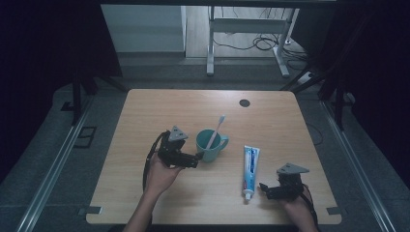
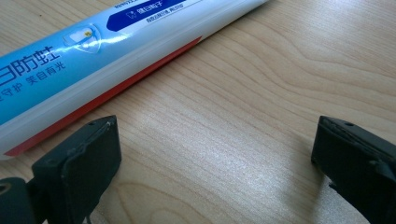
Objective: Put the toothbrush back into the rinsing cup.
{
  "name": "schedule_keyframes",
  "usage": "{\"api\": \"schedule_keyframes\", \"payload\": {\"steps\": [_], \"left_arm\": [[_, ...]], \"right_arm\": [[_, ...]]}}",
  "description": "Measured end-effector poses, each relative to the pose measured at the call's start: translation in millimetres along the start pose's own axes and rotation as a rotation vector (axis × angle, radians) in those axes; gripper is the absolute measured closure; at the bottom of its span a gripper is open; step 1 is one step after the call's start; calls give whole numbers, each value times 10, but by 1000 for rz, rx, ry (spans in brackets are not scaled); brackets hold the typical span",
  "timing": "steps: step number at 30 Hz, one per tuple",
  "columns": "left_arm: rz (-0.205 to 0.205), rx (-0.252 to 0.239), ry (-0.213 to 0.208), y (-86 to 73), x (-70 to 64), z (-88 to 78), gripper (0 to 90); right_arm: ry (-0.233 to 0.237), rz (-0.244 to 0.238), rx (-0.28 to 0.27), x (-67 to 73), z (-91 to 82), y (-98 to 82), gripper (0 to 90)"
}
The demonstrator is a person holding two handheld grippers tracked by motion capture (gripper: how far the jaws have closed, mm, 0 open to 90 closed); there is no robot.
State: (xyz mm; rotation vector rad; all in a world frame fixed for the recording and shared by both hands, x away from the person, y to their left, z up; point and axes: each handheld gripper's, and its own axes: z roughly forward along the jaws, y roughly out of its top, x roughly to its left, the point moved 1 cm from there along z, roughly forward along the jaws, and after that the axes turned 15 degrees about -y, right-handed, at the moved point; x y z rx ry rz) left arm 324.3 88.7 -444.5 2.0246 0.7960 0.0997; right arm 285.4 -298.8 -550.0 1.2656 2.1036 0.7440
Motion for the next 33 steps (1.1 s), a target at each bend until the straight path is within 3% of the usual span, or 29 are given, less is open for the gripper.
{"api": "schedule_keyframes", "payload": {"steps": [14, 25, 33], "left_arm": [[4, -10, 19, -399, 15, -71, 0], [-18, -41, 19, -763, 42, -61, 0], [-9, -17, 41, -981, 41, -19, 0]], "right_arm": [[0, 1, 2, 1, -1, 0, 14], [0, 3, 4, 1, -4, -1, 17], [-1, 1, 1, -1, -2, -1, 18]]}}
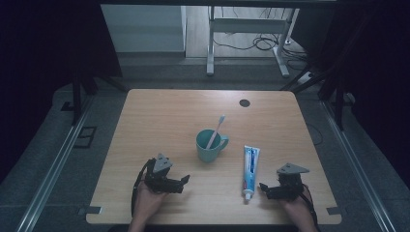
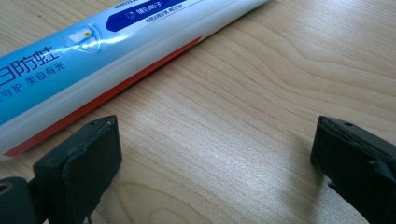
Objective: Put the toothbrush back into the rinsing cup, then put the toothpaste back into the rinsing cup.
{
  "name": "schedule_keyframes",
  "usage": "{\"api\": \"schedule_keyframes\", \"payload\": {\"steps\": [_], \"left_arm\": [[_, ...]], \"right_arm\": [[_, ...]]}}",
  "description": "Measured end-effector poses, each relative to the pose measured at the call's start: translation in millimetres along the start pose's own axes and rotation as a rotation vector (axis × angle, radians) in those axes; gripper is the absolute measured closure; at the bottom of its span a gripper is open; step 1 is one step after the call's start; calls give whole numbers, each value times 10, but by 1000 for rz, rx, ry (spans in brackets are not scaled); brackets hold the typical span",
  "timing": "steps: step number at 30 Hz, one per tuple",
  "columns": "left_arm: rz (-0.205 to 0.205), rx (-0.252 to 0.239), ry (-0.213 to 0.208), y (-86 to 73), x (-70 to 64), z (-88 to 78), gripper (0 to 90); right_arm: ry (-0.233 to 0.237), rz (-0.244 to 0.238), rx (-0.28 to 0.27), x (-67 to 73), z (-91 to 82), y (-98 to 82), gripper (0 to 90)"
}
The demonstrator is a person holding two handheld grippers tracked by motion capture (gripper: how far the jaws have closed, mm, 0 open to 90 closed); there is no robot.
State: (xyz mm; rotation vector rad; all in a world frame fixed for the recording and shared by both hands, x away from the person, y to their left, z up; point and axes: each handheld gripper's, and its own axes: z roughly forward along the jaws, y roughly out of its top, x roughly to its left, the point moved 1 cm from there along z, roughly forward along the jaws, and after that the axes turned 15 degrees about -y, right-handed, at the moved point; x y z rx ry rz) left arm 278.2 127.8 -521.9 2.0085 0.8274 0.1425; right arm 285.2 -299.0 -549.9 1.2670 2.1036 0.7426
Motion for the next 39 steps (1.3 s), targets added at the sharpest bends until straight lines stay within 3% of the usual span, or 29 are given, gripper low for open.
{"api": "schedule_keyframes", "payload": {"steps": [13, 20, 26, 35, 39], "left_arm": [[-7, 60, 3, -193, 5, 101, 0], [-23, 59, 1, -242, 32, 94, 0], [-36, 64, -4, -249, 36, 92, 0], [-92, 129, 6, -254, 73, 130, 23], [-84, 144, 19, -253, 63, 144, 34]], "right_arm": [[-2, 1, -1, 0, 1, 0, 19], [12, 1, -9, -1, -8, -1, 43], [34, -10, -26, -9, -22, -6, 90], [61, -5, -38, -9, -81, 30, 129], [69, 3, -39, -23, -118, 50, 131]]}}
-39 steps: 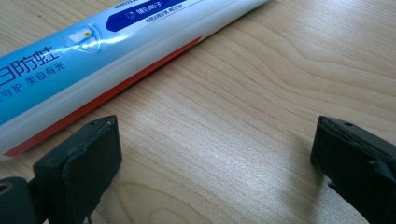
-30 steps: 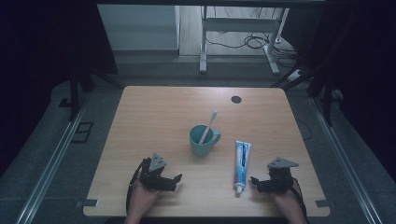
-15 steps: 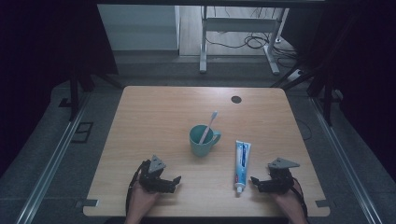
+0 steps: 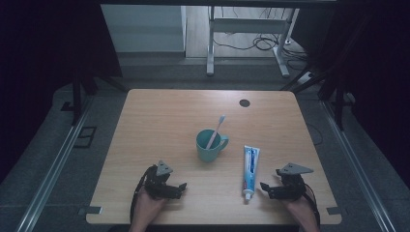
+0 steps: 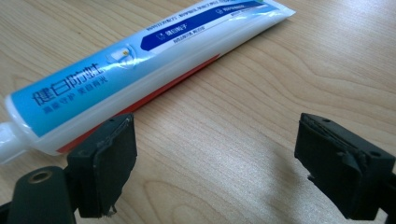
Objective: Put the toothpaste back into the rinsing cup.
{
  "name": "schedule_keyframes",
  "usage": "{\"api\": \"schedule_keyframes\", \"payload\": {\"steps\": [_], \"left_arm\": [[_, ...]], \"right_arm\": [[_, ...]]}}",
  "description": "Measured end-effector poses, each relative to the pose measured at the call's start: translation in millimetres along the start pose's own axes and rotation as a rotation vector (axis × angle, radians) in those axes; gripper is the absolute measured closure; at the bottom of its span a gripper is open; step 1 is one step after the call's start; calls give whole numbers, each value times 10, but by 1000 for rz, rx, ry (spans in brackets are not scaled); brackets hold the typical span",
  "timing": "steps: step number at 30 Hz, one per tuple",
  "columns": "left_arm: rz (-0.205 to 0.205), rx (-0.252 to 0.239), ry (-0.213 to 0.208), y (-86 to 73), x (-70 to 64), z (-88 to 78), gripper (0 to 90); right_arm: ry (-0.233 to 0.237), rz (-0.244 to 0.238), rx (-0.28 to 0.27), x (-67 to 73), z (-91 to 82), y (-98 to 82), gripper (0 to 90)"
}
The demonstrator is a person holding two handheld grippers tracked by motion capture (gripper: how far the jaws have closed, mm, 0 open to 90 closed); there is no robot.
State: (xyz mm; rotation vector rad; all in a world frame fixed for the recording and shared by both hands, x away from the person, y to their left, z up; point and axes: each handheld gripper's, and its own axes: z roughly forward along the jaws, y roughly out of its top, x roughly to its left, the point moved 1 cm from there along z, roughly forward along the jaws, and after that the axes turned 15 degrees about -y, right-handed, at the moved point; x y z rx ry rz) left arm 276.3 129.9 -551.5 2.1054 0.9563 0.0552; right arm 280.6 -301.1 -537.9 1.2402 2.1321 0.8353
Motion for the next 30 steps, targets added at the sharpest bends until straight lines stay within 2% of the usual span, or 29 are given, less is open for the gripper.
{"api": "schedule_keyframes", "payload": {"steps": [3, 5, 7, 10, 12, 15, 17, 19, 21, 22, 23, 27, 30], "left_arm": [[19, 21, 22, 4, -19, 14, 36], [36, 36, 40, 7, -38, 32, 36], [34, 34, 38, 7, -36, 30, 33], [34, 34, 40, 6, -37, 30, 36], [34, 34, 40, 6, -37, 30, 36], [34, 34, 40, 6, -37, 30, 36], [33, 34, 40, 6, -37, 31, 36], [33, 34, 40, 6, -37, 30, 36], [33, 34, 40, 7, -37, 30, 36], [33, 34, 40, 6, -38, 31, 36], [33, 34, 40, 6, -38, 31, 36], [34, 34, 40, 7, -37, 30, 36], [33, 34, 40, 7, -37, 31, 36]], "right_arm": [[42, 41, 18, -9, -43, 34, 136], [53, 42, 20, -8, -54, 44, 136], [70, 28, 29, 9, -90, 71, 136], [51, 1, 19, 53, -165, 119, 192], [53, 3, 16, 62, -183, 133, 217], [67, 10, -3, 86, -234, 173, 298], [92, 10, -28, 127, -276, 214, 400], [99, 10, -33, 138, -286, 223, 425], [127, 0, -54, 177, -310, 254, 501], [151, -11, -64, 214, -319, 276, 574], [151, -11, -64, 214, -319, 276, 574], [205, -36, -74, 331, -296, 324, 718], [227, -63, -68, 428, -265, 362, 796]]}}
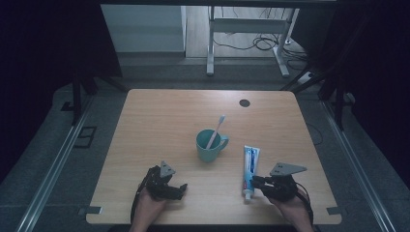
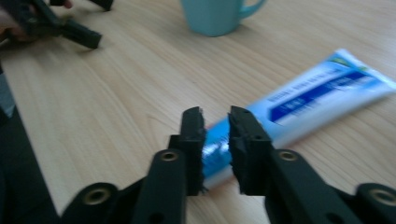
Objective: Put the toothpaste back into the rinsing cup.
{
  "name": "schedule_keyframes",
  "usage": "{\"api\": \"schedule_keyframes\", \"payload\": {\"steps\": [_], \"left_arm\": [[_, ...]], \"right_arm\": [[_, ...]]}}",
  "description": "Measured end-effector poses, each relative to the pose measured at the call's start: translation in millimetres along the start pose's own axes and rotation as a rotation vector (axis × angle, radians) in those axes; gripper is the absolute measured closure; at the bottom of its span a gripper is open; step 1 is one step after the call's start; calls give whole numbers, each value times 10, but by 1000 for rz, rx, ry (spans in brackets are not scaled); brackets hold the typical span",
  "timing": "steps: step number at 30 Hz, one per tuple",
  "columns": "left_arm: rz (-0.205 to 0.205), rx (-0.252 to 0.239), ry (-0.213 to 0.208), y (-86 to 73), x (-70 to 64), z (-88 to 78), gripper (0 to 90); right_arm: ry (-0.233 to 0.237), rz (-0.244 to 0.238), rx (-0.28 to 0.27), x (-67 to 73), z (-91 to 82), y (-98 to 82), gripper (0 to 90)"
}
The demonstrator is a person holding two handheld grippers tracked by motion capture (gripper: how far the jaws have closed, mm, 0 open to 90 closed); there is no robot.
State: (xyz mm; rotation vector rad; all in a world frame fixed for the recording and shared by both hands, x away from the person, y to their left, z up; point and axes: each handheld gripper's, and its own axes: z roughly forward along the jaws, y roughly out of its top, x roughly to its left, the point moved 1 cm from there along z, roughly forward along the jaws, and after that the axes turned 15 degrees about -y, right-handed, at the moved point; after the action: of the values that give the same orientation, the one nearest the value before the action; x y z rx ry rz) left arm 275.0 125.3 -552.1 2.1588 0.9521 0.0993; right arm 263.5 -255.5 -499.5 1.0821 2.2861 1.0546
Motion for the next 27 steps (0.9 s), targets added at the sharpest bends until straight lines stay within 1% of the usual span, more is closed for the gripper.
{"api": "schedule_keyframes", "payload": {"steps": [2, 5, 8, 11, 12, 14, 19, 27], "left_arm": [[0, 0, 0, 0, 0, 0, 36], [0, 0, 0, 0, 0, 0, 36], [0, 0, 0, 0, 0, 0, 36], [0, 0, 0, 0, 0, 0, 36], [0, 0, 0, 0, 0, 0, 36], [0, 0, 0, 0, 0, 0, 36], [0, 0, 0, 0, 0, 0, 36], [0, 0, 0, 0, 0, 0, 36]], "right_arm": [[17, -24, 15, 68, 59, 35, 836], [35, -41, 30, 137, 142, 68, 871], [45, -56, 58, 185, 229, 75, 885], [48, -65, 87, 201, 285, 55, 886], [46, -69, 91, 196, 291, 44, 885], [56, -53, 84, 171, 284, 32, 884], [38, -53, 90, 94, 239, 7, 877], [19, -35, 94, -48, 180, -50, 869]]}}
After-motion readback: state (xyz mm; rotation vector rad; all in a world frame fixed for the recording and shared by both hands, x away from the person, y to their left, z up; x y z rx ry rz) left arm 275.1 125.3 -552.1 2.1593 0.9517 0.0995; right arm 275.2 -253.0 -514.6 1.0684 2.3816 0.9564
